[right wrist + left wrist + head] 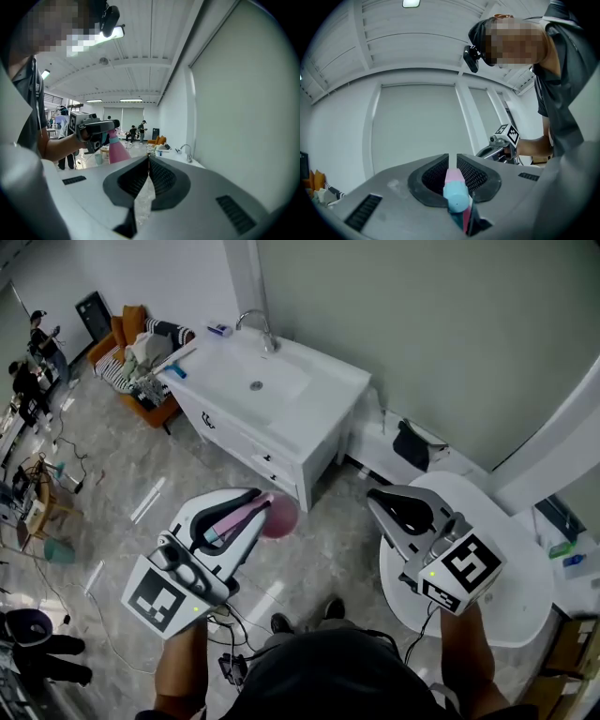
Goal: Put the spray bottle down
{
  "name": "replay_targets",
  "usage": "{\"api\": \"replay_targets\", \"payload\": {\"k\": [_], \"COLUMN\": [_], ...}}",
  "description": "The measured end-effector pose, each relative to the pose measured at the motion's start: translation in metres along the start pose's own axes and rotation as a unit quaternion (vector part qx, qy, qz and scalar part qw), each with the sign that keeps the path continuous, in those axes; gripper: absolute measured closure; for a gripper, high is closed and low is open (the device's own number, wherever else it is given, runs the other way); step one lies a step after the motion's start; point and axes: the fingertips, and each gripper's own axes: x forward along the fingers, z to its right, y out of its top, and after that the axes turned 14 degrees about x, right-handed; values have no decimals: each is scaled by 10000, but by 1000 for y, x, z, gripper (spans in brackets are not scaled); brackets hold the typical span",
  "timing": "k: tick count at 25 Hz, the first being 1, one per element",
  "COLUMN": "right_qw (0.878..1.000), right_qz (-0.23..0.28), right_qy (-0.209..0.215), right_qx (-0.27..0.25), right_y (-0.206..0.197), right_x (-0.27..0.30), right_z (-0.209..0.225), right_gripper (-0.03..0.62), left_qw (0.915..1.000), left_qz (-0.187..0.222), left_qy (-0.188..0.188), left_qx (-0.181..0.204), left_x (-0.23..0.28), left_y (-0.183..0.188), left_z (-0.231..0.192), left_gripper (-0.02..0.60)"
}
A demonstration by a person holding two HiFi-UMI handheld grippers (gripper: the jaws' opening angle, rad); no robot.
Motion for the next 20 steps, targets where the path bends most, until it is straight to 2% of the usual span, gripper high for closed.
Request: {"api": "replay_targets", "payload": {"k": [9,15,20], "right_qw": [9996,9994,9997], "right_qz": [42,-55,10], "right_qy": [272,332,148], "right_qx": [27,128,200], "right_y": [1,-8,-4], "right_x": [-11,-6,3], "right_z": [40,45,53], "right_gripper": [585,585,585], "left_qw": [9994,9992,9996], "left_qz": [-223,-303,-252], "left_qy": [264,257,99], "left_qx": [16,-60,-112], "left_x": [32,38,44], "left_y": [-2,-10,-20], "left_z": [9,6,-4], "left_gripper": [529,529,529]}}
